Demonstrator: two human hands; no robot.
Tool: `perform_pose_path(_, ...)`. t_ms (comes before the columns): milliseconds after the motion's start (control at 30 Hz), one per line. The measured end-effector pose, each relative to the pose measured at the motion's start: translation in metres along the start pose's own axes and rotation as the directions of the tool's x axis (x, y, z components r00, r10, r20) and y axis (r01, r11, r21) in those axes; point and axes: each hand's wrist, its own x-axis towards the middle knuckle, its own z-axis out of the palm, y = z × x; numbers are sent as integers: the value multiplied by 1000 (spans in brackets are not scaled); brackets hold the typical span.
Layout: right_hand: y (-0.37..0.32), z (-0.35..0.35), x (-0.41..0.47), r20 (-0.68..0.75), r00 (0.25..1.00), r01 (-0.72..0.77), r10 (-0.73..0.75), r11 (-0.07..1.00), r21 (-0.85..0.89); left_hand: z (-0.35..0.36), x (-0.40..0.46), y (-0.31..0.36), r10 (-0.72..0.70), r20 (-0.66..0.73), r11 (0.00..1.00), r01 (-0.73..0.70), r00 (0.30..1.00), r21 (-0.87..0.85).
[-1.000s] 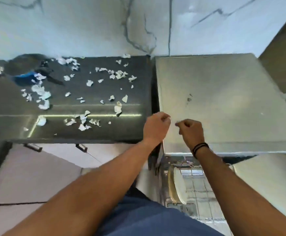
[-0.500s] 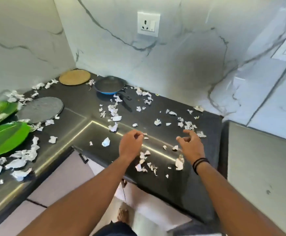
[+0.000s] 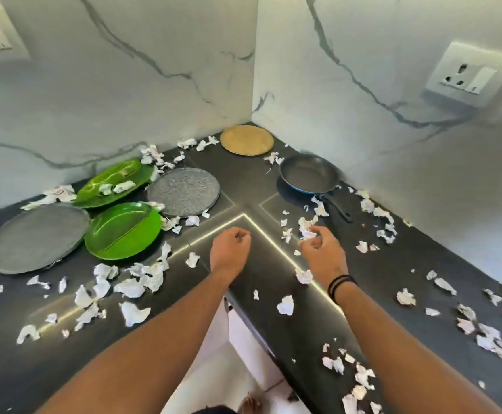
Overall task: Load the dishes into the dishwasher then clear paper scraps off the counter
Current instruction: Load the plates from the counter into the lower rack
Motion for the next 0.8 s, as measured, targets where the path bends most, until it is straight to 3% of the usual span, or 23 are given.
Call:
perform_pose_path(300,-52,114,38,369,925,179,-92,961,-210,-68,32,-48,-107,-123,994,108,987,6)
perform_pose_path(467,-55,147,67,558,829,330,-43,842,-426,-79,58,-52,-86,-159,995,93,983,34)
perform_pose_path(667,-64,169,112,551,834,385,-21,738,-554,-71,96,-64,87,-125,978,-61,988,197)
perform_pose_path(800,-73,183,135,607,795,481,14,595,-644,-79,135,-60,191,-166,930,-124,967,346)
